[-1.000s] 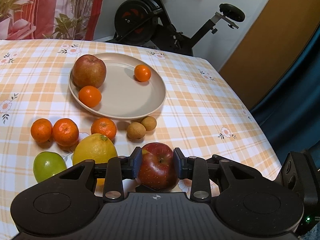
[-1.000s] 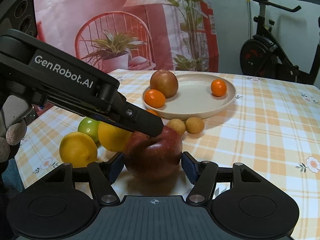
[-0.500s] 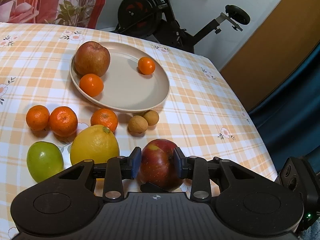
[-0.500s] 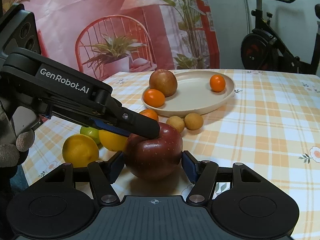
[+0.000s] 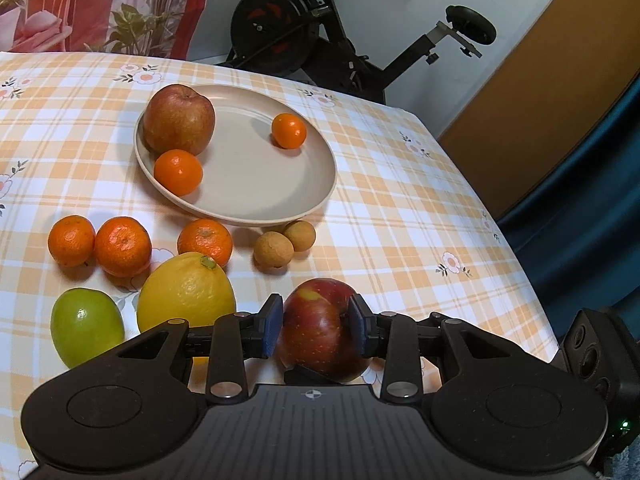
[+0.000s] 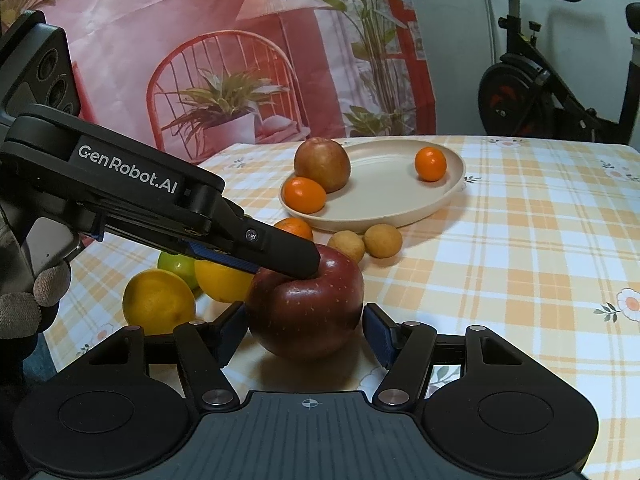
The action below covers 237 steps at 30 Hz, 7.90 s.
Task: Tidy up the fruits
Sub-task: 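Lift the red apple with the left gripper and carry it over the plate, then lower the red apple onto the plate beside the tangerine and open the left gripper, then move the left gripper to a tangerine in the pile and grasp it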
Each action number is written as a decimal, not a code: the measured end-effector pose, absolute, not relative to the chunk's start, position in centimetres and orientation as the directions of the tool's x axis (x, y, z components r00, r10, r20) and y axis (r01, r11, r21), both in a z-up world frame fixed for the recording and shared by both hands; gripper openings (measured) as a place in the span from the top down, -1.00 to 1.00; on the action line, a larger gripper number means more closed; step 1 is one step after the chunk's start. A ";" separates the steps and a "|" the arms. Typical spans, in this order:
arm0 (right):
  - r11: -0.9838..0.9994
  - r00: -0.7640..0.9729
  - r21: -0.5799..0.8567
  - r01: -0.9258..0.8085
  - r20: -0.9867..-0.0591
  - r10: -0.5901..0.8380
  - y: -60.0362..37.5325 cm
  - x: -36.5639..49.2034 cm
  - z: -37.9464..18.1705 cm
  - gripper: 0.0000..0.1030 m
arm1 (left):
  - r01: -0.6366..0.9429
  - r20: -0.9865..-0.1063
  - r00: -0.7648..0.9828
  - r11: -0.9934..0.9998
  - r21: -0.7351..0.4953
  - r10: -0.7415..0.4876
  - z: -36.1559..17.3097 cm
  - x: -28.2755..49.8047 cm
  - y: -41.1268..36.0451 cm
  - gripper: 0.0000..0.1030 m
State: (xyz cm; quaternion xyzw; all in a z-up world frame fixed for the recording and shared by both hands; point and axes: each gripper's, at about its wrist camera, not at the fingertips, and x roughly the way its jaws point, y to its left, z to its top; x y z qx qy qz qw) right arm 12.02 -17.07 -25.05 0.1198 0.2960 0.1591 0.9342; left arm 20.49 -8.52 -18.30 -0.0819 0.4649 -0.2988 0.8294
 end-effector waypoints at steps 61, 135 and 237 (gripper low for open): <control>0.947 0.788 0.140 -0.290 -0.527 0.319 -19.8 21.1 -19.4 -0.11 | 0.421 -0.681 0.454 0.812 -0.404 -0.574 -13.8 28.5 -11.4 0.26; 0.966 0.846 0.230 -0.121 -0.484 0.222 -20.3 15.6 -24.1 -0.26 | 0.362 -0.640 0.626 0.893 -0.267 -0.445 -11.8 26.4 -5.1 0.26; 0.967 0.792 0.207 -0.151 -0.559 0.243 -15.9 15.0 -22.8 -0.14 | 0.286 -0.687 0.620 0.925 -0.250 -0.378 -17.6 22.9 4.1 0.33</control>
